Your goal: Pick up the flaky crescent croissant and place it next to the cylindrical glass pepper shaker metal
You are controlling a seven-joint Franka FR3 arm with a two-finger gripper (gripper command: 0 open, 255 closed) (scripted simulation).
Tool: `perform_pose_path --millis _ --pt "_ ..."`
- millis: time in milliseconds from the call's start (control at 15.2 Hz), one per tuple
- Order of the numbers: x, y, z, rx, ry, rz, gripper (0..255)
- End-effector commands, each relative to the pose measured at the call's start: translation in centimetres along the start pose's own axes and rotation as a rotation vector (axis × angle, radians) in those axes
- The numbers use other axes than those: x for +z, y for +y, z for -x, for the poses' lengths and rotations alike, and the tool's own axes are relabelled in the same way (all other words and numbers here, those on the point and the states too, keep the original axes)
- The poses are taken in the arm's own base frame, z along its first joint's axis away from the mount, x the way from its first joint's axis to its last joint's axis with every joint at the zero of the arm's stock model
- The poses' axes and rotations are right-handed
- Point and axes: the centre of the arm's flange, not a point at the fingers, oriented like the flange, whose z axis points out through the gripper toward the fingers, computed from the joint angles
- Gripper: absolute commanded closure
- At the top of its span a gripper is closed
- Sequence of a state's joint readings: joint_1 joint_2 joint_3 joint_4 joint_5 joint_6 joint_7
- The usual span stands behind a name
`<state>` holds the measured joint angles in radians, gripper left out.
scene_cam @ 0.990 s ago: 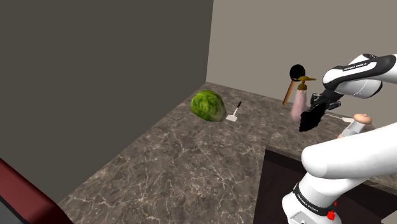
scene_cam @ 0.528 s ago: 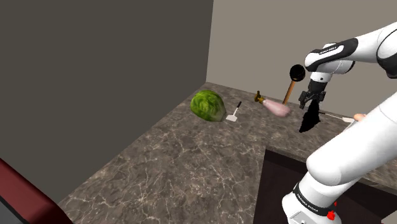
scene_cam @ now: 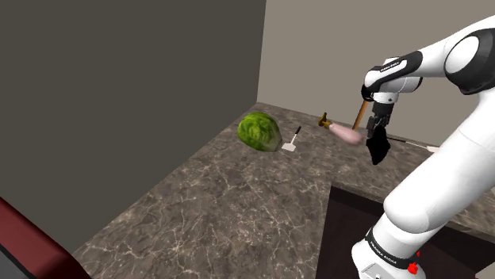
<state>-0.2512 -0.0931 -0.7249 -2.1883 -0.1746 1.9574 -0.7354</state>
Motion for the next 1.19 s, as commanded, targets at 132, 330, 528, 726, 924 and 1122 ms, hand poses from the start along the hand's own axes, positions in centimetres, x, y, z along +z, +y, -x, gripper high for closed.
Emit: perform_pose_path --millis 132,330,528,726,924,1122 --pt "3.1 -1.5 1.7 -0.004 -0.155 -0.100 0" --pt "3.1 -1.5 1.7 -0.004 -0.155 -0.100 0" --pt "3.7 -1.5 2.0 -0.005 -0.155 -0.101 255" --pt "4.1 -1.9 0.5 -0.005 -0.157 -0.099 255" --pt "4.1 -2.8 -0.4 -0.006 -0.161 -0.092 255" --pt "3.1 -1.5 1.7 -0.004 -0.155 -0.100 255"
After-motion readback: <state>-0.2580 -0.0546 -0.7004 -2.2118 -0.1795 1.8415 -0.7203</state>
